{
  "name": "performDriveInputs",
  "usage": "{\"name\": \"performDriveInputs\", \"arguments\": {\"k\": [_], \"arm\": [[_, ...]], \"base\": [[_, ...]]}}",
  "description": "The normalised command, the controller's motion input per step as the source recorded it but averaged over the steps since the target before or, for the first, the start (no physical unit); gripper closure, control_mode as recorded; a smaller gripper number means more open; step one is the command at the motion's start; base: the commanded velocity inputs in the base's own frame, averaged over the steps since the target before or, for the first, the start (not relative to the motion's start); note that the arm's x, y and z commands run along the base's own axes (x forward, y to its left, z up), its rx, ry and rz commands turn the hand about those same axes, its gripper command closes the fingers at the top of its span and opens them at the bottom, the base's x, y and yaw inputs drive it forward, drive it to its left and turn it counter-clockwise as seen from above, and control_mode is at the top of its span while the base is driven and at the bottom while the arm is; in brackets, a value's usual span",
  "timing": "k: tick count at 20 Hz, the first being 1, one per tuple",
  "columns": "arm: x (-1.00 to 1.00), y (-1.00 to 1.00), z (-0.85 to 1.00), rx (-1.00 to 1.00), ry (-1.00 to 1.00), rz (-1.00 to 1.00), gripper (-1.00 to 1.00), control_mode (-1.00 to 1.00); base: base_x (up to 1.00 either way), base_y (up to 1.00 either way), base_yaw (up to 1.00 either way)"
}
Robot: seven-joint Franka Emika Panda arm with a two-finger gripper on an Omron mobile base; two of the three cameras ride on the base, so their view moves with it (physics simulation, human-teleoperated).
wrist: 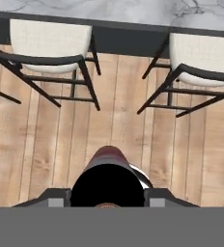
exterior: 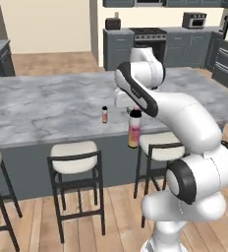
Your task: Place the large bottle from the dining counter next to the other large bottle outside the sink, and place the small bottle from the dining counter next to the other small bottle inside the sink.
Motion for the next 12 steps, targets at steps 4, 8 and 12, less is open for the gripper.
{"name": "performDriveInputs", "arguments": {"k": [4, 8, 12], "arm": [[0.0, 0.0, 0.0, 0.0, 0.0, 0.0, 1.0, 1.0], [0.0, 0.0, 0.0, 0.0, 0.0, 0.0, 1.0, 1.0], [0.0, 0.0, 0.0, 0.0, 0.0, 0.0, 1.0, 1.0]], "base": [[-0.04, -1.0, 0.03], [0.0, -1.0, 0.0], [0.04, -1.0, 0.0]]}}
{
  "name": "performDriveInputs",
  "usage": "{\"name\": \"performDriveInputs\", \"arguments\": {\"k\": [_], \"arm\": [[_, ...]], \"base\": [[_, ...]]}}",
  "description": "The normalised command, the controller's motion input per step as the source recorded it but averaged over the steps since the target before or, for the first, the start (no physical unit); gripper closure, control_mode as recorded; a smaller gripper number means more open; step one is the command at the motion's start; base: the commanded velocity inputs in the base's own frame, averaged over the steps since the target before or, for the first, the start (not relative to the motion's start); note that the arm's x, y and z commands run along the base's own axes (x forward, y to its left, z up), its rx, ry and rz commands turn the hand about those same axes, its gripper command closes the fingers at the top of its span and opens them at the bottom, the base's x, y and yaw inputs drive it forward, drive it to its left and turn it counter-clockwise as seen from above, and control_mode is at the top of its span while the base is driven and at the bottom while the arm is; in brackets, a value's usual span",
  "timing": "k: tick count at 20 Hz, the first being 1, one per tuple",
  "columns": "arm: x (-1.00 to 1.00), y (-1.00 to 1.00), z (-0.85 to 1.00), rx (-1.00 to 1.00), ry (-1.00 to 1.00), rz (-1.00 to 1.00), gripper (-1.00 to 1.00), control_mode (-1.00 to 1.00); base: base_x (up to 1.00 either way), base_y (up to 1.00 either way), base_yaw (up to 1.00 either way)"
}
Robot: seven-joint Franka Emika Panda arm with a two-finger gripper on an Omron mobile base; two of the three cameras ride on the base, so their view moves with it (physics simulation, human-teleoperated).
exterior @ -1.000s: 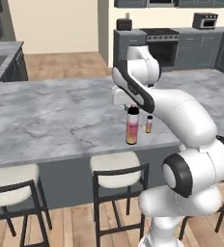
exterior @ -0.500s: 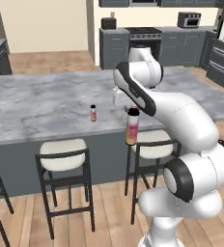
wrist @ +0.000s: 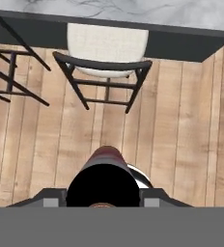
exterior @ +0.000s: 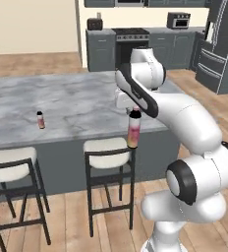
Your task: Place the large bottle from the dining counter next to the other large bottle outside the sink, and place the small bottle from the dining counter next to the other small bottle inside the sink.
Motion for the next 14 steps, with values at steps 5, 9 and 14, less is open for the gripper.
{"name": "performDriveInputs", "arguments": {"k": [5, 9, 14], "arm": [[0.0, 0.0, 0.0, 0.0, 0.0, 0.0, 1.0, 1.0], [0.0, 0.0, 0.0, 0.0, 0.0, 0.0, 1.0, 1.0], [0.0, 0.0, 0.0, 0.0, 0.0, 0.0, 1.0, 1.0]], "base": [[0.18, -1.0, 0.0], [0.41, -1.0, 0.0], [0.43, -1.0, 0.0]]}}
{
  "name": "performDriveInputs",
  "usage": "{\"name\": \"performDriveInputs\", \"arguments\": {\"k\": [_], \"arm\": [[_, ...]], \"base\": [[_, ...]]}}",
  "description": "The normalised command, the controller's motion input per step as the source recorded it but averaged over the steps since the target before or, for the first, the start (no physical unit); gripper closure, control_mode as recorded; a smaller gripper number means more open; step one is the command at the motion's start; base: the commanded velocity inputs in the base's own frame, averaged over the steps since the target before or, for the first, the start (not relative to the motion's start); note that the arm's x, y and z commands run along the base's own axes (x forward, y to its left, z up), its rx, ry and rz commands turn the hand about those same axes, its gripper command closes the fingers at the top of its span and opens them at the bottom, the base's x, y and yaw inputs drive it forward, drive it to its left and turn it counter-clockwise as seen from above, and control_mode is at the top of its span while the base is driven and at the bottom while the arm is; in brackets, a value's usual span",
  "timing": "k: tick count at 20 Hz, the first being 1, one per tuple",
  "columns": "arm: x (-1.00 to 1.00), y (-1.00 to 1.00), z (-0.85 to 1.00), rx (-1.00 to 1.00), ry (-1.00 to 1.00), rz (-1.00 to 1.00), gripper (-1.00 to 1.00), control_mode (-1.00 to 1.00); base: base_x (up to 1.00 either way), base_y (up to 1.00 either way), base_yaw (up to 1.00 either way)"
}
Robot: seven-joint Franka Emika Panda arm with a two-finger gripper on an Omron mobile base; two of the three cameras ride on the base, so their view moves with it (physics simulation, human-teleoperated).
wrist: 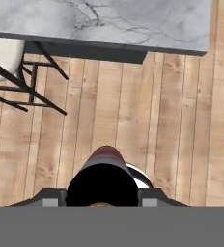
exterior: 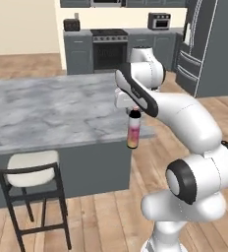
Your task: Place the large bottle from the dining counter next to the other large bottle outside the sink, and place the small bottle from the dining counter next to the other small bottle inside the sink.
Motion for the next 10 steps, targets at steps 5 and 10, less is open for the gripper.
{"name": "performDriveInputs", "arguments": {"k": [5, 10], "arm": [[0.0, 0.0, 0.0, 0.0, 0.0, 0.0, 1.0, 1.0], [0.0, 0.0, 0.0, 0.0, 0.0, 0.0, 1.0, 1.0]], "base": [[0.43, -1.0, 0.0], [0.46, -1.0, 0.0]]}}
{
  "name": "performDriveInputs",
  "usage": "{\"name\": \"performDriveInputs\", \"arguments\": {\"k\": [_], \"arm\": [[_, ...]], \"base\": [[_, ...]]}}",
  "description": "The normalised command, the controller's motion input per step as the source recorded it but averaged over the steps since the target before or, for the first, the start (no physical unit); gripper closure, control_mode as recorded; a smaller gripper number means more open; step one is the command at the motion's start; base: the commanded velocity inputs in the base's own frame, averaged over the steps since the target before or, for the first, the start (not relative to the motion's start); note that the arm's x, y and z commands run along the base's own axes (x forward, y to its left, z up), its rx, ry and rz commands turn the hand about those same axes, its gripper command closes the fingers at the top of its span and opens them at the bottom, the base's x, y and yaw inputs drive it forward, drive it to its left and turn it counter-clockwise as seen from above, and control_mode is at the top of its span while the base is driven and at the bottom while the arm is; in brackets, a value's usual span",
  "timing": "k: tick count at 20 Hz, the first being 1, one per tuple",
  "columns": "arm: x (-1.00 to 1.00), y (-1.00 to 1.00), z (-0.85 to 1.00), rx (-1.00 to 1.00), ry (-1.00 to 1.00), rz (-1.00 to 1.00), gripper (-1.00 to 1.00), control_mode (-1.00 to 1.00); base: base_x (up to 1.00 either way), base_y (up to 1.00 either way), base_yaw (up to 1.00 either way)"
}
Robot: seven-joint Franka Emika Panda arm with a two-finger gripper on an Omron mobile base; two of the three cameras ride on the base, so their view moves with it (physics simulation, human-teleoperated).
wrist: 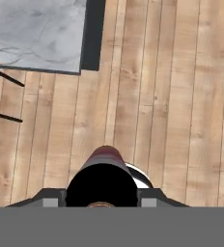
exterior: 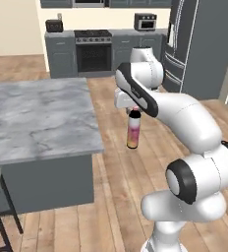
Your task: Place the large bottle from the dining counter next to the other large bottle outside the sink, and place the small bottle from the dining counter next to the other small bottle inside the sink.
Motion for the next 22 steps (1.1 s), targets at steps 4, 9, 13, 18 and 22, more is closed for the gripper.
{"name": "performDriveInputs", "arguments": {"k": [4, 9, 13, 18, 22], "arm": [[0.0, 0.0, 0.0, 0.0, 0.0, 0.0, 1.0, 1.0], [0.0, 0.0, 0.0, 0.0, 0.0, 0.0, 1.0, 1.0], [0.0, 0.0, 0.0, 0.0, 0.0, 0.0, 1.0, 1.0], [0.0, 0.0, 0.0, 0.0, 0.0, 0.0, 1.0, 1.0], [0.0, 0.0, 0.0, 0.0, 0.0, 0.0, 1.0, 1.0]], "base": [[0.65, -1.0, 0.0], [0.99, -1.0, 0.03], [1.0, -1.0, 0.12], [1.0, -0.99, 0.24], [1.0, -0.71, 0.32]]}}
